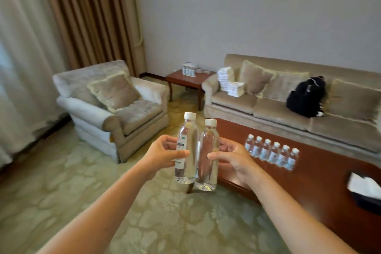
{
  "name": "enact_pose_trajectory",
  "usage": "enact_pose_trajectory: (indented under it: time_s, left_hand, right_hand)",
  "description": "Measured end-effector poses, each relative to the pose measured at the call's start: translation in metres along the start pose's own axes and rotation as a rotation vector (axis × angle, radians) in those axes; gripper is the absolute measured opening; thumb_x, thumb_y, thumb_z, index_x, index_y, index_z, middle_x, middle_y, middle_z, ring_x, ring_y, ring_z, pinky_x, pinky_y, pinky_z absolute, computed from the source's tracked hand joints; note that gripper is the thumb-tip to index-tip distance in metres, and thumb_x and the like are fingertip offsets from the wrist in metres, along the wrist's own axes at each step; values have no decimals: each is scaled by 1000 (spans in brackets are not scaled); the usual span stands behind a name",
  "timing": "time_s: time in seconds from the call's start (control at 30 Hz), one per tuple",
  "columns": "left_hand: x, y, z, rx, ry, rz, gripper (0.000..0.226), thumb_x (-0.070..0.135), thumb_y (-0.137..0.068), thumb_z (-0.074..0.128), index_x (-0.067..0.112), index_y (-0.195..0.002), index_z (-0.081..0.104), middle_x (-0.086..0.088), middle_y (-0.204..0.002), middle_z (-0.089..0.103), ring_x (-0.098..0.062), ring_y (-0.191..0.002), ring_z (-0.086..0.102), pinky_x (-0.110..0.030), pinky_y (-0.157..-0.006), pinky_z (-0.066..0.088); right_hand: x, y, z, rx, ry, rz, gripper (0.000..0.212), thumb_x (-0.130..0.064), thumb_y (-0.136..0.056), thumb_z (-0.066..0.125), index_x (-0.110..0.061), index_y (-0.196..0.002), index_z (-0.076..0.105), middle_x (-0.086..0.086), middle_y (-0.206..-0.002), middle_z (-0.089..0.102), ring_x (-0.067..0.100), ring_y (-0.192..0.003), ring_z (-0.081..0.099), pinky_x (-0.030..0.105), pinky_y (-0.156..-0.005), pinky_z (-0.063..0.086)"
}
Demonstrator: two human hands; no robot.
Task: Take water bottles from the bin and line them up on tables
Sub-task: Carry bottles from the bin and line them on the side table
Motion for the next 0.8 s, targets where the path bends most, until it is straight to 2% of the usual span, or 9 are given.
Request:
enact_pose_trajectory:
  time_s: [0.1,0.17,0.27,0.37,0.43,0.53,0.7,0.8]
  left_hand:
    - [11,-32,-21,86,8,5,49,16,-69,87,13,-106,56,-10,-105,72,-21,-93,72,-39,-78,60]
    - [19,-53,-33,141,18,20,53,19,-65,89,13,-107,56,-11,-105,72,-24,-95,71,-44,-81,60]
    - [29,-80,-50,209,29,38,68,30,-52,90,13,-108,57,-11,-104,72,-25,-96,72,-49,-83,59]
    - [35,-108,-65,238,35,28,60,24,-61,89,13,-111,57,-11,-105,71,-24,-94,72,-39,-76,60]
    - [37,-129,-74,259,53,16,53,18,-69,87,12,-112,56,-11,-106,70,-23,-93,72,-33,-68,58]
    - [37,-165,-86,275,61,10,52,16,-71,86,11,-112,56,-12,-107,70,-22,-91,72,-29,-63,57]
    - [34,-244,-113,263,85,-7,55,15,-69,86,9,-114,55,-15,-108,70,-25,-95,72,-38,-74,60]
    - [35,-304,-138,231,105,-1,66,23,-57,89,9,-112,55,-16,-107,70,-27,-96,71,-44,-78,60]
  right_hand:
    - [-18,-54,9,-76,26,-25,53,-1,-67,85,-26,-112,74,8,-106,72,16,-93,73,29,-71,59]
    - [-29,-91,15,-130,23,-36,58,-1,-66,86,-26,-117,72,9,-113,69,15,-95,73,30,-72,60]
    - [-44,-137,26,-198,42,-44,57,-2,-68,85,-27,-117,71,12,-117,70,17,-102,72,36,-81,60]
    - [-54,-176,36,-246,57,-44,51,0,-71,83,-31,-110,72,8,-107,74,18,-102,71,39,-87,59]
    - [-58,-202,40,-274,55,-39,50,2,-71,83,-31,-107,72,3,-97,75,16,-98,73,36,-82,60]
    - [-63,-243,46,-291,57,-21,51,2,-71,83,-27,-111,72,2,-95,76,16,-96,74,33,-77,60]
    - [-69,-321,57,-275,75,-13,49,1,-72,82,-31,-108,71,-5,-87,77,10,-90,74,32,-77,58]
    - [-73,-377,70,-254,81,-14,50,-1,-73,81,-31,-112,70,-5,-90,78,6,-87,74,25,-69,56]
Point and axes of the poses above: each hand's wrist, its own y-axis away from the middle knuckle, its own z-axis out of the palm, x = y × z, the point moved 1 cm from there along -y, towards the middle knuckle
